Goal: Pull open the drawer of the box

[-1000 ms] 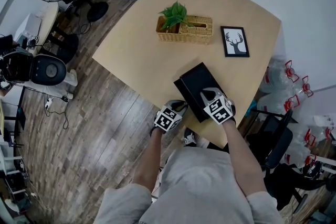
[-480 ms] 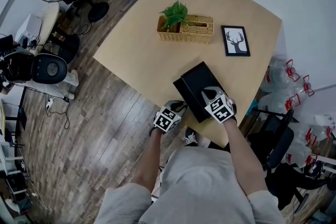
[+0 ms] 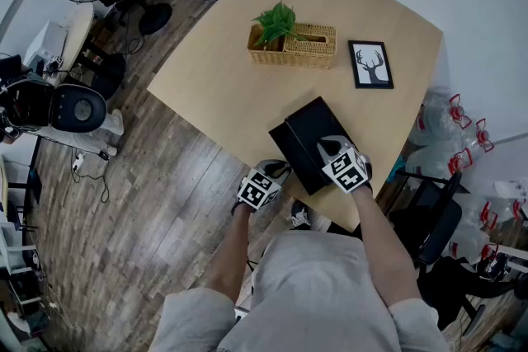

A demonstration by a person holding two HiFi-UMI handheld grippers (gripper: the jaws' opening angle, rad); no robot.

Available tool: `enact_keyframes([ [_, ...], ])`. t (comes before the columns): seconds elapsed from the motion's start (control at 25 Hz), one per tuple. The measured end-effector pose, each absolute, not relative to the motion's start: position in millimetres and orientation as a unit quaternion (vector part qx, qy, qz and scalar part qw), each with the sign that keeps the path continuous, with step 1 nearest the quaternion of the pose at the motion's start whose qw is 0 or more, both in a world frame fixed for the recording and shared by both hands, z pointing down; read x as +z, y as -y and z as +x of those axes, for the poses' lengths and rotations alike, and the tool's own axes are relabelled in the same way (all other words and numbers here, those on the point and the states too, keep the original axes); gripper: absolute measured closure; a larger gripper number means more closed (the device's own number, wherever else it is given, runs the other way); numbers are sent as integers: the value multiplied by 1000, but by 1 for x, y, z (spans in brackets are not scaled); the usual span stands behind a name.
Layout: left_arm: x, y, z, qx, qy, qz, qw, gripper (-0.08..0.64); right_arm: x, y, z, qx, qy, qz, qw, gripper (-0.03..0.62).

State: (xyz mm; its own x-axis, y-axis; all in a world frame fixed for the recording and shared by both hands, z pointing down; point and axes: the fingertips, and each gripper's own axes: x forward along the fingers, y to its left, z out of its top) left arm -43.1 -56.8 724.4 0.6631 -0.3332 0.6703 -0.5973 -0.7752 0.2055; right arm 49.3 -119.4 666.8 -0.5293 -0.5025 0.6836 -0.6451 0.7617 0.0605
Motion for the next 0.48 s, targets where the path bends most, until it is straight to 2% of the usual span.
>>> enact_keyframes([
  [0.48,721,51,-52,317,266,885,213,433,666,120,50,101,869,330,356,591],
])
